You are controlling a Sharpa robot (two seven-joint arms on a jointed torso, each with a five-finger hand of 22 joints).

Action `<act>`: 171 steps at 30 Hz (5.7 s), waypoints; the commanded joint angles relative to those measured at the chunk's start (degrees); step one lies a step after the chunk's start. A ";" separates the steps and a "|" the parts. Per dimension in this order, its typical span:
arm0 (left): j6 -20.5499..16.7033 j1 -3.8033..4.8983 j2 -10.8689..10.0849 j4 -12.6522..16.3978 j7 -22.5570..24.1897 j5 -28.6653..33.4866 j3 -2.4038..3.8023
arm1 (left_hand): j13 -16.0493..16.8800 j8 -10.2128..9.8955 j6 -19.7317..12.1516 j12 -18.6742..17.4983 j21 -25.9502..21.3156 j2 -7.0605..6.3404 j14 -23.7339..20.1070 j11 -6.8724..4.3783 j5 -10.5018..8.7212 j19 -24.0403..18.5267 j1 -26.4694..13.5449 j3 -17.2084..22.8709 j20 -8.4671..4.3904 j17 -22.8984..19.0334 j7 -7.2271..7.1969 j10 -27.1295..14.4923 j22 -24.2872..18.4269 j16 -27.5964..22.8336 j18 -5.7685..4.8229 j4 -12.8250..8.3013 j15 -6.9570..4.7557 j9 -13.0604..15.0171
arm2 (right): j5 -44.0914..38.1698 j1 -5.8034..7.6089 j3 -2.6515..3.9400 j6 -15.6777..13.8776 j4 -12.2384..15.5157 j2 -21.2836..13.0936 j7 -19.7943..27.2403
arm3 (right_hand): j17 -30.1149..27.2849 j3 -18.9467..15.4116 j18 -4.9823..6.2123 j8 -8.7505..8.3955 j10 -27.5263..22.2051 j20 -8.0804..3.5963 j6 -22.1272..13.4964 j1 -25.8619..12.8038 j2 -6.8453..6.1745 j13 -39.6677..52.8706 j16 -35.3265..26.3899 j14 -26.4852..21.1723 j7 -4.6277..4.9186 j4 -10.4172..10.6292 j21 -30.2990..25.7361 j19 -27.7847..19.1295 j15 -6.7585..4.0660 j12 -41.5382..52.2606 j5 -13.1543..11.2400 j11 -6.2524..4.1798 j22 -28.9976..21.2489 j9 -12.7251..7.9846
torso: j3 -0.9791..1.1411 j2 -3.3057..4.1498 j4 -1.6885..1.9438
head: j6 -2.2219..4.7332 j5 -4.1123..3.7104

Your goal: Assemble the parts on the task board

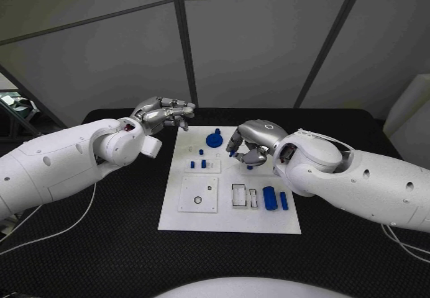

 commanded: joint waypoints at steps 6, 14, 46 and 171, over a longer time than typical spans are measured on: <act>1.22 0.09 0.97 -0.10 0.30 0.37 0.06 | 0.05 -0.19 -0.31 0.07 -0.40 0.24 0.21 0.26 0.26 0.33 -0.06 -0.06 -0.04 -0.08 0.25 -0.30 -0.08 -0.21 0.60 -0.22 0.08 0.07 | 1.15 -1.39 -0.92 3.11 -0.66 3.67 1.19 | -0.17 0.25 -1.05 -0.11 0.19 -0.31 0.30 -0.69 -0.05 -0.10 0.07 1.23 0.08 0.26 0.15 1.81 -0.35 -0.26 -0.33 0.16 7.38 0.04 | -0.10 0.01 0.05 | -0.50 1.84; 1.26 0.10 1.46 -0.33 0.26 0.37 0.06 | 0.06 -0.22 -0.33 0.07 -0.45 0.26 0.22 0.26 0.22 0.34 -0.14 -0.10 -0.02 -0.09 0.24 -0.30 -0.11 -0.27 0.59 -0.18 0.10 0.10 | 1.17 -2.26 -2.45 4.46 -1.91 5.84 1.53 | -0.28 0.30 -1.17 -0.17 0.12 -0.30 0.23 -0.84 0.02 -0.12 0.06 1.20 0.10 0.35 0.55 2.08 -0.34 -0.28 -0.38 0.19 7.87 0.02 | 0.02 0.07 -0.03 | -1.05 3.10; 1.32 0.10 2.00 -0.73 0.06 0.37 0.04 | 0.06 -0.29 -0.42 0.05 -0.53 0.26 0.22 0.27 0.19 0.33 -0.21 -0.16 -0.01 -0.12 0.26 -0.36 -0.15 -0.36 0.59 -0.18 0.12 0.12 | 1.05 -4.89 -2.85 5.19 -4.31 8.13 2.16 | -0.59 0.35 -1.16 -0.28 -0.09 -0.29 0.08 -1.12 0.08 -0.16 -0.06 1.13 0.15 0.50 0.52 2.04 -0.31 -0.32 -0.42 0.25 7.82 -0.01 | 0.03 0.00 -0.07 | -2.07 3.99; 2.47 0.02 1.78 -1.80 -1.67 0.36 -0.03 | 0.04 -0.56 -0.72 -0.06 -0.86 0.32 0.18 0.40 0.03 0.35 -0.16 -0.27 0.05 -0.20 0.41 -0.67 -0.31 -0.77 0.59 -0.38 0.19 0.26 | 2.45 -5.63 -1.77 -4.46 1.30 -0.33 4.16 | -10.47 -4.48 0.78 -0.28 -10.88 1.54 -7.22 -2.04 -5.15 -0.15 -5.16 -1.09 1.41 -0.07 -6.05 -2.25 1.55 1.14 -3.22 2.38 0.46 -1.33 | 0.00 -0.14 -0.28 | -1.70 4.00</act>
